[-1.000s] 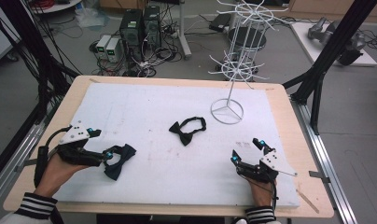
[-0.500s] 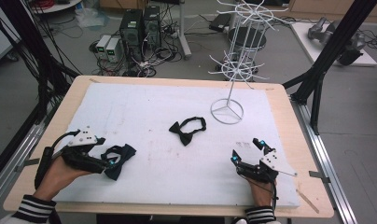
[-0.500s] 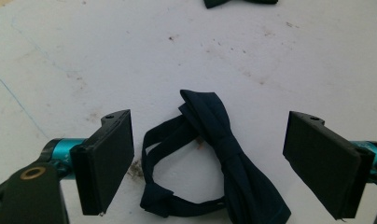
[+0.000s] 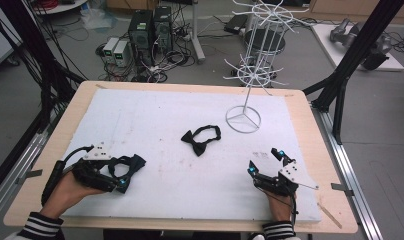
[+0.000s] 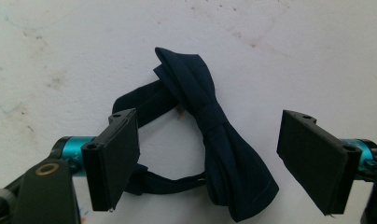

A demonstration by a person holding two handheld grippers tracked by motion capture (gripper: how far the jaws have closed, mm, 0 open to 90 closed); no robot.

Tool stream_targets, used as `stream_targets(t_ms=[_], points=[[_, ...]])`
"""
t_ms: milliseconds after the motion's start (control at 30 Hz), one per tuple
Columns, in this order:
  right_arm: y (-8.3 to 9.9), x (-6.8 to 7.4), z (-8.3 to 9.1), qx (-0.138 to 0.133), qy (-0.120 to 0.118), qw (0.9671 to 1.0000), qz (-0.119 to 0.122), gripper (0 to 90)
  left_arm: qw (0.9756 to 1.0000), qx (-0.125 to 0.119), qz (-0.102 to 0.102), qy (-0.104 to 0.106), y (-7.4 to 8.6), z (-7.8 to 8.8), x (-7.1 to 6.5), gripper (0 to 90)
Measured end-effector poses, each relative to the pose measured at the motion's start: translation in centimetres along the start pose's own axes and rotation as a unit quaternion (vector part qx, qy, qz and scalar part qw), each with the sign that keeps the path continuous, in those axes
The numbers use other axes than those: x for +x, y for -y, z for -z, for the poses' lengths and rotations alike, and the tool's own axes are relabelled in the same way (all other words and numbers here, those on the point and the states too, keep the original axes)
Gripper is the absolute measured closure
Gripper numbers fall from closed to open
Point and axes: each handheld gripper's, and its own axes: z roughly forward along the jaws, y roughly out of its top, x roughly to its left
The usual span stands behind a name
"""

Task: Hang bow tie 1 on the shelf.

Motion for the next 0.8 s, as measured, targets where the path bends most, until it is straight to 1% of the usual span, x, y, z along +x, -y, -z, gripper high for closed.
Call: stream_targets(t_ms=[33, 100, 167, 200, 233, 267, 300, 333, 433, 500, 567, 700, 733, 800], points=[[0.0, 0.0, 0.0, 0.0, 0.0, 1.0, 0.0, 10.4, 1.0, 0.0, 0.0, 0.0, 0.0, 0.0, 0.0, 21.6], [0.0, 0.0, 0.0, -0.001, 0.0, 1.0, 0.0, 10.5, 1.0, 0.005, 0.004, 0.007, 0.1, -0.2, -0.2, 22.7], [0.0, 0.0, 0.0, -0.001, 0.0, 1.0, 0.0, 10.5, 0.9999, 0.008, 0.004, 0.007, 0.1, -0.2, -0.2, 23.8], [0.0, 0.0, 0.0, 0.0, 0.0, 1.0, 0.001, 10.5, 0.9998, 0.014, 0.006, 0.01, 0.2, -0.3, -0.3, 23.9], [0.0, 0.0, 0.0, 0.0, 0.0, 1.0, 0.0, 10.4, 0.9998, 0.014, 0.006, 0.01, 0.2, -0.3, -0.3, 25.4], [0.0, 0.0, 0.0, 0.001, 0.0, 1.0, -0.001, 10.5, 0.9997, 0.02, 0.003, 0.012, 0.2, -0.3, -0.2, 26.9], [0.0, 0.0, 0.0, 0.001, 0.0, 1.0, -0.001, 10.4, 0.9997, 0.02, 0.003, 0.012, 0.2, -0.3, -0.2, 26.9], [0.0, 0.0, 0.0, 0.001, 0.0, 1.0, -0.001, 10.5, 0.9995, 0.026, 0.007, 0.015, 0.2, -0.4, -0.2, 27.6], [0.0, 0.0, 0.0, 0.002, -0.001, 1.0, 0.0, 10.5, 0.9992, 0.032, 0.007, 0.021, 0.2, -0.5, -0.1, 30.3], [0.0, 0.0, 0.0, 0.002, -0.001, 1.0, 0.0, 10.5, 0.999, 0.035, 0.008, 0.027, 0.3, -0.5, 0.0, 33.8], [0.0, 0.0, 0.0, 0.001, -0.001, 1.0, -0.001, 10.5, 0.9989, 0.036, 0.007, 0.028, 0.3, -0.6, 0.0, 33.9], [0.0, 0.1, 0.0, 0.003, -0.001, 1.0, -0.001, 10.4, 0.9979, 0.055, 0.005, 0.035, 0.2, -0.9, -0.1, 37.3], [0.0, 0.0, 0.0, 0.002, -0.001, 1.0, 0.0, 10.4, 0.9976, 0.056, 0.008, 0.04, 0.3, -1.0, -0.1, 39.0], [0.0, 0.1, 0.0, 0.003, -0.002, 1.0, -0.002, 10.4, 0.9974, 0.059, 0.008, 0.041, 0.2, -1.0, -0.1, 41.2]])
